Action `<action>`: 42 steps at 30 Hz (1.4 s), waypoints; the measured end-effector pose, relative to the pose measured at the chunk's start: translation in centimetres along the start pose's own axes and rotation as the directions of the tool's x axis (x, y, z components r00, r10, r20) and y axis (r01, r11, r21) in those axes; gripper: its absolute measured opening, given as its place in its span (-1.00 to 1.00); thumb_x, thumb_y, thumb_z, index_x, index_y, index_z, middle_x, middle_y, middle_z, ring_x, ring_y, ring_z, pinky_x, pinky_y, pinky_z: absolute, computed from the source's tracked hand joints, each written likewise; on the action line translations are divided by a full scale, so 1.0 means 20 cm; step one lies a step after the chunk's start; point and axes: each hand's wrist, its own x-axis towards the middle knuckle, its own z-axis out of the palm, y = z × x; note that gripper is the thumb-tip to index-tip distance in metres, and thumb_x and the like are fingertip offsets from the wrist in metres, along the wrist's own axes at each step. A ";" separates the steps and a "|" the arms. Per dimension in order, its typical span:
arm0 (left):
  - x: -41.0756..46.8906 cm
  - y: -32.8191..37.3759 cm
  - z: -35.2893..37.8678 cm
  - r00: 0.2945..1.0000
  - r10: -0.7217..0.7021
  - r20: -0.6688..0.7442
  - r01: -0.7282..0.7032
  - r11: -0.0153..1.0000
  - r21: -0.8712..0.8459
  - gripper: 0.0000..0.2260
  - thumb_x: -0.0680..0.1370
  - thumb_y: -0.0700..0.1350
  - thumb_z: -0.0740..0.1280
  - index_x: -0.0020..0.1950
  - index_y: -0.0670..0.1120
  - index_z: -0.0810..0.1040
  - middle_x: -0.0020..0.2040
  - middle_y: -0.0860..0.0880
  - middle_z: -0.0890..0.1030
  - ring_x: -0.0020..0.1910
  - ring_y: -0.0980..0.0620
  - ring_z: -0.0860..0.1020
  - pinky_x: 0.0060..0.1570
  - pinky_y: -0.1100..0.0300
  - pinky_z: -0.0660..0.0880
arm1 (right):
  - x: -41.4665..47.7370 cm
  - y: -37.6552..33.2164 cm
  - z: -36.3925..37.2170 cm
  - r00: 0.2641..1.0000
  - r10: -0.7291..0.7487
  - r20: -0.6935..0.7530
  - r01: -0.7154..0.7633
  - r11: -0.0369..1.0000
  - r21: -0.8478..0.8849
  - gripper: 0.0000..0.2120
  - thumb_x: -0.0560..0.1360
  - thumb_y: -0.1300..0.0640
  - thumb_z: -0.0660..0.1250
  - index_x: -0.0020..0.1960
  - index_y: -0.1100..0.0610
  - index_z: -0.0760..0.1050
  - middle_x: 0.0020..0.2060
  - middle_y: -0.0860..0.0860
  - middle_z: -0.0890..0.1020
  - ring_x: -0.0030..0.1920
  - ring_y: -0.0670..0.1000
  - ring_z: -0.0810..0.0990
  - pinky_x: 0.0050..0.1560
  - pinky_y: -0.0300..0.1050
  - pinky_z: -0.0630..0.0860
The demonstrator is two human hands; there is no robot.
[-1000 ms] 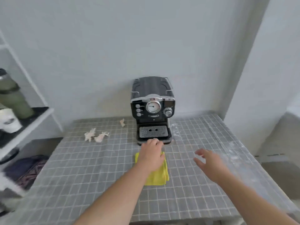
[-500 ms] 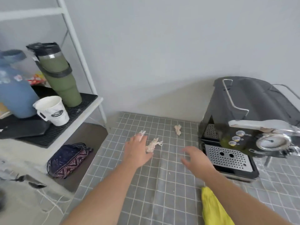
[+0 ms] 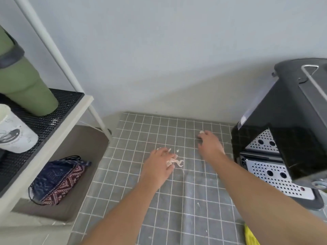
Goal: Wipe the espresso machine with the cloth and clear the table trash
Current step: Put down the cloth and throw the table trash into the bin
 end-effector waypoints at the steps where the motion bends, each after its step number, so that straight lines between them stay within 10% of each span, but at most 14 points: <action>1: 0.00 0.00 0.01 1.000 0.004 -0.009 -0.004 1.000 -0.024 -0.67 0.55 -0.02 0.29 0.32 0.15 0.47 0.34 0.14 0.44 0.32 0.11 0.35 0.28 0.20 0.39 | 0.02 0.01 0.01 1.000 0.009 -0.020 -0.009 1.000 0.010 -0.64 0.51 0.34 0.16 0.25 0.12 0.48 0.32 0.10 0.41 0.23 0.13 0.47 0.12 -0.04 0.45; 11: -0.07 0.12 -0.03 0.996 -0.007 -0.089 -0.001 0.996 -0.090 -0.72 0.51 -0.22 0.35 0.19 0.00 0.62 0.17 0.00 0.62 0.16 0.02 0.53 0.20 0.18 0.46 | -0.26 0.11 -0.04 0.991 -0.068 -0.113 0.091 0.972 0.218 -0.70 0.55 0.30 0.15 0.15 0.12 0.58 0.17 0.07 0.58 -0.07 0.00 0.57 0.01 -0.24 0.48; 15: -0.18 0.34 -0.01 0.990 0.063 -0.122 -0.076 0.992 -0.103 -0.73 0.49 -0.24 0.36 0.15 -0.01 0.65 0.14 -0.01 0.64 0.13 -0.01 0.55 0.13 0.18 0.48 | -0.52 0.28 -0.09 0.987 -0.131 -0.091 0.145 0.975 0.168 -0.69 0.55 0.26 0.13 0.17 0.12 0.57 0.20 0.05 0.56 0.11 0.05 0.56 0.11 -0.22 0.40; 24: -0.63 1.32 0.41 0.923 0.383 0.026 -0.381 0.922 -0.065 -0.69 0.50 -0.23 0.32 0.19 0.03 0.61 0.18 0.05 0.61 0.21 0.04 0.49 0.20 0.24 0.36 | -1.44 1.26 -0.25 0.960 0.198 -0.197 -0.116 0.924 0.364 -0.70 0.48 0.31 0.20 0.09 0.13 0.63 0.14 0.06 0.63 0.09 0.07 0.61 0.13 -0.20 0.44; 34: -1.37 2.66 1.23 0.550 0.771 0.322 -0.753 0.624 -0.208 -0.70 0.51 -0.20 0.29 0.21 -0.01 0.60 0.23 -0.03 0.59 0.27 0.00 0.47 0.25 0.20 0.36 | -2.87 2.49 -0.34 0.627 0.717 -0.306 -0.492 0.668 0.559 -0.74 0.48 0.29 0.22 0.05 0.15 0.64 0.05 0.08 0.64 0.05 0.09 0.59 0.01 -0.30 0.34; 42: -1.81 2.93 1.71 0.233 0.737 0.634 -0.844 0.477 -0.244 -0.76 0.51 -0.20 0.29 0.13 -0.08 0.63 0.08 -0.09 0.63 0.13 -0.07 0.51 0.12 0.09 0.45 | -3.40 2.74 0.18 0.361 0.932 -0.041 -0.599 0.265 0.756 -0.76 0.47 0.33 0.23 0.00 0.20 0.65 0.01 0.14 0.66 -0.01 0.12 0.60 -0.06 -0.27 0.35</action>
